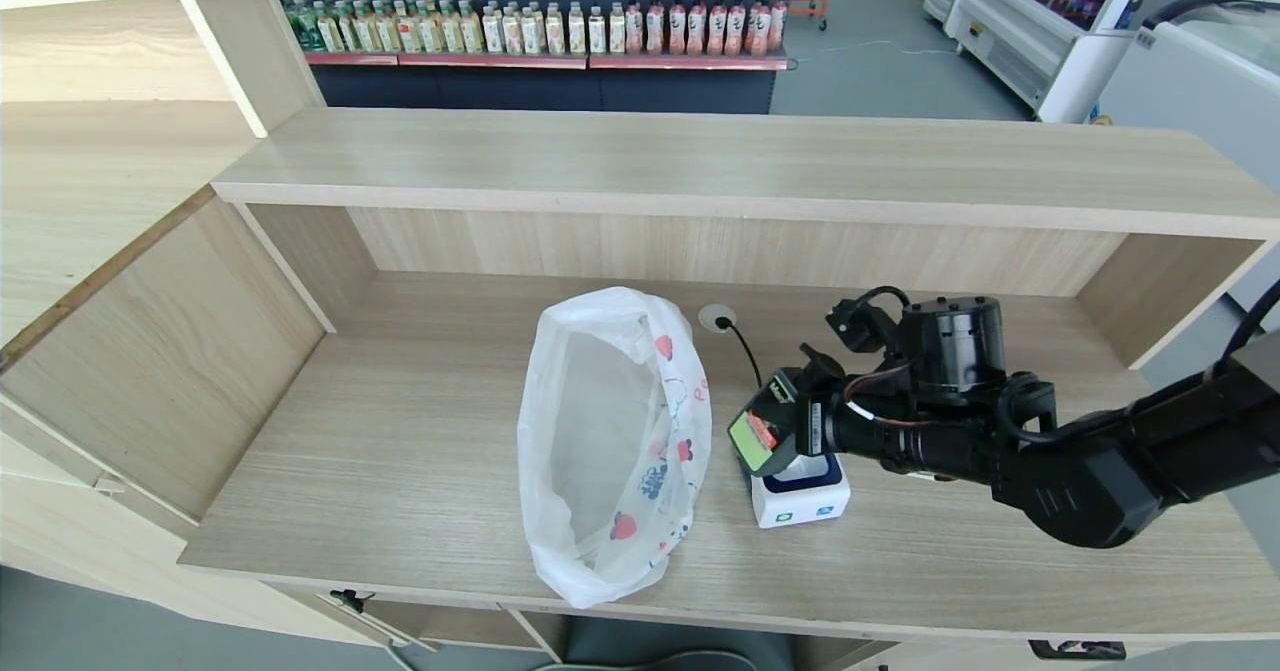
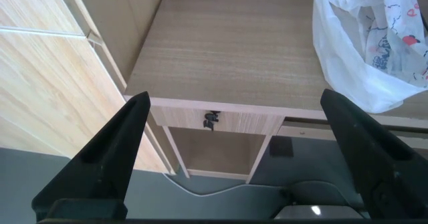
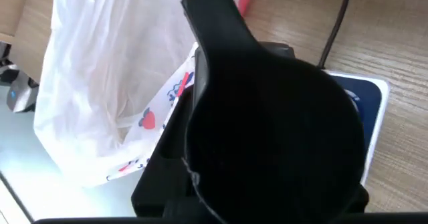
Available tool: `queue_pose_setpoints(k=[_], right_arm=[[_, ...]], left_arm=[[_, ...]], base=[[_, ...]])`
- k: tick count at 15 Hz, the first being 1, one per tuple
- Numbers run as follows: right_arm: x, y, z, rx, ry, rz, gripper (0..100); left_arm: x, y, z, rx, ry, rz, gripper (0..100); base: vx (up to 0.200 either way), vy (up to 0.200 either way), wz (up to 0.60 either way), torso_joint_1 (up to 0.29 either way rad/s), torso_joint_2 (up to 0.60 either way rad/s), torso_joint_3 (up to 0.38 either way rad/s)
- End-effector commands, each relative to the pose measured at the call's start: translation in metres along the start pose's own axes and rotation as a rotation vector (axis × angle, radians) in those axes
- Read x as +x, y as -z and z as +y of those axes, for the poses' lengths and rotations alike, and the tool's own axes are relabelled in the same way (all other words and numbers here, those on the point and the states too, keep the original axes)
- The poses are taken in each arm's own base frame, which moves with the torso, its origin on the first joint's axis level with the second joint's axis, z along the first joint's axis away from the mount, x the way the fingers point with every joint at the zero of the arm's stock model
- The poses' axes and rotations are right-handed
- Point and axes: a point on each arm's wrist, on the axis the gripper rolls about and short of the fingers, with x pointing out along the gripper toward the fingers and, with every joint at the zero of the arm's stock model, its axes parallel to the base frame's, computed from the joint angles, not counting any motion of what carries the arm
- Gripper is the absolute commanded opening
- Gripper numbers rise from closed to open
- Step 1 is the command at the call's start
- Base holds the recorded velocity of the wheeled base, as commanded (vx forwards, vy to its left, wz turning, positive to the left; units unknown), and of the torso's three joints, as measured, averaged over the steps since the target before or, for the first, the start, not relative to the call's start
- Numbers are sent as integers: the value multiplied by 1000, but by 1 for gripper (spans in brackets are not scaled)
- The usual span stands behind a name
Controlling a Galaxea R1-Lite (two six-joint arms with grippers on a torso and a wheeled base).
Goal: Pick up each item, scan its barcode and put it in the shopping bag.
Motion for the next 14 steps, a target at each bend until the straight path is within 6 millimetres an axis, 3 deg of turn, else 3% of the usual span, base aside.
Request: queue_pose_setpoints(k=[1, 9, 10, 12, 14], right_arm=[[3, 2, -2, 1, 30, -1, 0], [-2, -3, 1, 2, 21, -20, 0], [-10, -11, 5, 13, 7, -50, 0], [-52, -38, 31, 32, -113, -150, 0], [-75, -32, 33, -137, -103, -166, 0]], left_arm=[[0, 0, 0, 0, 0, 0, 100], [0, 0, 0, 0, 0, 0, 100], [0, 0, 0, 0, 0, 0, 100], [0, 0, 0, 0, 0, 0, 100], [0, 0, 0, 0, 0, 0, 100]], base=[[0, 0, 0, 0, 0, 0], [0, 0, 0, 0, 0, 0], [0, 0, 0, 0, 0, 0], [0, 0, 0, 0, 0, 0], [0, 0, 0, 0, 0, 0]])
